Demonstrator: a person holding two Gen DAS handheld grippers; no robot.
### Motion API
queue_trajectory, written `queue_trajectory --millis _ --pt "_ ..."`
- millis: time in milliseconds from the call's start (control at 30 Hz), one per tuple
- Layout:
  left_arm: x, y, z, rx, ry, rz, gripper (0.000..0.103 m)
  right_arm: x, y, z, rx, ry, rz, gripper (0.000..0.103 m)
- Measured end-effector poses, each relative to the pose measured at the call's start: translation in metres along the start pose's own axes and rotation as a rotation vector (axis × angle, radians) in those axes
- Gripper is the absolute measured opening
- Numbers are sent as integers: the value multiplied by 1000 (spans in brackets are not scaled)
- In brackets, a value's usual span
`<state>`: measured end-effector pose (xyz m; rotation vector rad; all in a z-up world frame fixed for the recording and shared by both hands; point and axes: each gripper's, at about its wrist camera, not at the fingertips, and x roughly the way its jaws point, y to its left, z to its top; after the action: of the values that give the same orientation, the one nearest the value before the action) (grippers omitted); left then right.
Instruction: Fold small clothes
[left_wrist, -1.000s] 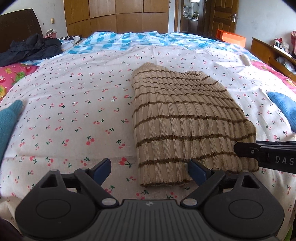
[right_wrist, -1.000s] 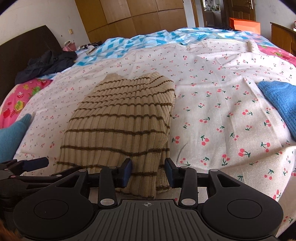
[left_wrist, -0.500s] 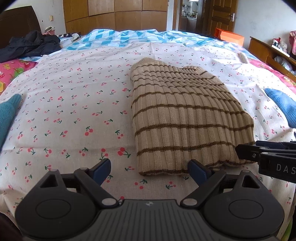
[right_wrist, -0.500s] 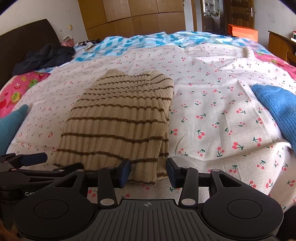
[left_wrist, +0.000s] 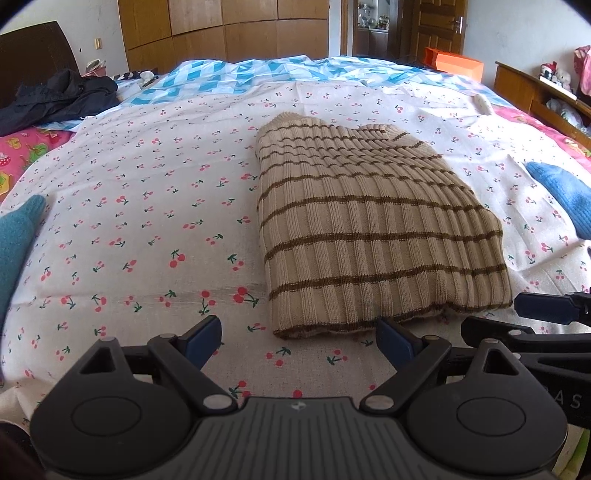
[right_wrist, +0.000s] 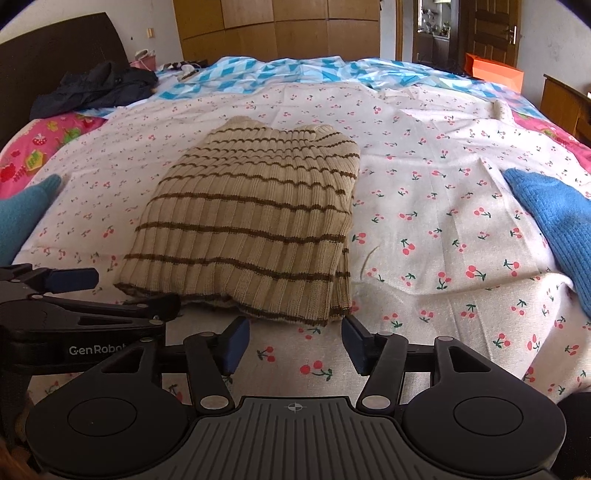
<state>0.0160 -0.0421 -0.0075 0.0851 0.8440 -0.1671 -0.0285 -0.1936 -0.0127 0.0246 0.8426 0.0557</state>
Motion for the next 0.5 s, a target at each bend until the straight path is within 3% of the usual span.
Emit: queue_trajectory --millis 233,500 --pt "0 3 0 -16 6 10 96 -2 -2 -2 14 3 -35 70" --pt "1 0 0 8 12 42 96 -2 -1 -1 8 5 -59 76"
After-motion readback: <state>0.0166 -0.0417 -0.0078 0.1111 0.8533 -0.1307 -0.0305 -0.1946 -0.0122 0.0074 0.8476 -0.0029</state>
